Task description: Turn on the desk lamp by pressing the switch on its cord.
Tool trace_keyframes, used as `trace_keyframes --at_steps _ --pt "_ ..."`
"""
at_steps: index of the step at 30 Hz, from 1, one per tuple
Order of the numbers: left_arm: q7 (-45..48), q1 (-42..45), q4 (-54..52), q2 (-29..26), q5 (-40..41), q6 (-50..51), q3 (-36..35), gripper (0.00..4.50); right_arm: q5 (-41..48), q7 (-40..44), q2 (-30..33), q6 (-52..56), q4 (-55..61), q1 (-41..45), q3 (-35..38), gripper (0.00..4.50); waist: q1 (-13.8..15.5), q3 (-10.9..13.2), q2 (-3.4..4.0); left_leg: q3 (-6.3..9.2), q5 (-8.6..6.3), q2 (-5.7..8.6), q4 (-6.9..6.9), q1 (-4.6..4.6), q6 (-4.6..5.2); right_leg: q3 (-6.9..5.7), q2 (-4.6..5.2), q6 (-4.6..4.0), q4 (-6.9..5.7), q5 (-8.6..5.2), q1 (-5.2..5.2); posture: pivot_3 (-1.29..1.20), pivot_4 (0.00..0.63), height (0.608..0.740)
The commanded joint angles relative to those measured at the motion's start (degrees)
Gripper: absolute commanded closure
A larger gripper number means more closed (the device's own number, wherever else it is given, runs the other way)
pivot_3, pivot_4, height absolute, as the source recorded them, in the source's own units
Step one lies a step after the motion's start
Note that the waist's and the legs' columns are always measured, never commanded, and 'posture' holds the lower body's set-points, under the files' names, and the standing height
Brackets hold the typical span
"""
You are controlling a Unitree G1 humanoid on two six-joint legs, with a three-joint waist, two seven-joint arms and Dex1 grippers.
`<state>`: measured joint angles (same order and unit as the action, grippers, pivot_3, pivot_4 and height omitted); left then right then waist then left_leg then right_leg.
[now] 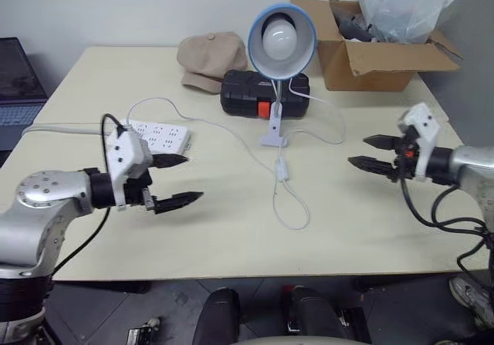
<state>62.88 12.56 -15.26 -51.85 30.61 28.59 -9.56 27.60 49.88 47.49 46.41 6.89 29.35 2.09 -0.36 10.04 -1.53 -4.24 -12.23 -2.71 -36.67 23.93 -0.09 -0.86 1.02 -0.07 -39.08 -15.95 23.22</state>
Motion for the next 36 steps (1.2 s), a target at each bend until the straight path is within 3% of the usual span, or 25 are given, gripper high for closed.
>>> trace_keyframes --at_steps 1,5,12,25,36 --pt "-0.59 1.24 -1.88 0.86 -0.34 -0.53 1.61 0.00 -0.69 -0.17 -1.79 4.47 -0.18 4.70 -4.89 0.84 -0.02 0.00 0.00 -0.01 0.00 0.01 0.00 0.00 0.00 0.02 0.00 0.01 0.00 0.00 0.00 0.00 0.150 0.740" --pt "-1.54 0.12 -1.79 1.53 -4.38 -3.76 4.64 0.00 -0.30 -2.57 -7.53 14.38 -5.81 12.66 -9.23 0.84 -0.16 0.00 0.00 -0.05 0.00 0.01 -0.01 0.02 0.01 0.07 0.00 -0.21 0.00 0.13 0.03 0.00 0.150 0.740" --pt "-2.62 -0.31 -2.94 3.58 -5.47 -5.59 5.70 0.00 -1.03 -8.68 -19.05 24.93 -23.51 25.39 -8.51 0.84 -0.16 -0.02 -0.03 -0.07 -0.01 0.00 -0.03 0.05 0.02 0.06 0.00 -0.23 -0.02 0.18 0.06 0.00 0.150 0.740" --pt "-3.68 -0.36 -2.71 6.07 -8.92 -10.50 8.01 0.00 -6.50 -10.09 -29.08 20.26 -48.43 36.67 -8.68 0.84 -0.32 -0.01 -0.02 -0.16 -0.09 -0.01 -0.10 0.13 0.16 0.11 0.01 -0.16 -0.02 0.23 0.12 0.00 0.150 0.740" --pt "-4.09 -1.01 -2.22 6.61 -10.84 -12.21 8.68 0.00 -9.76 -8.77 -32.27 16.87 -56.96 39.95 -8.77 0.84 -1.17 -0.01 -0.02 -0.19 -0.09 0.00 -0.09 0.23 0.16 0.14 0.01 -0.15 -0.03 0.25 0.23 0.00 0.150 0.740"
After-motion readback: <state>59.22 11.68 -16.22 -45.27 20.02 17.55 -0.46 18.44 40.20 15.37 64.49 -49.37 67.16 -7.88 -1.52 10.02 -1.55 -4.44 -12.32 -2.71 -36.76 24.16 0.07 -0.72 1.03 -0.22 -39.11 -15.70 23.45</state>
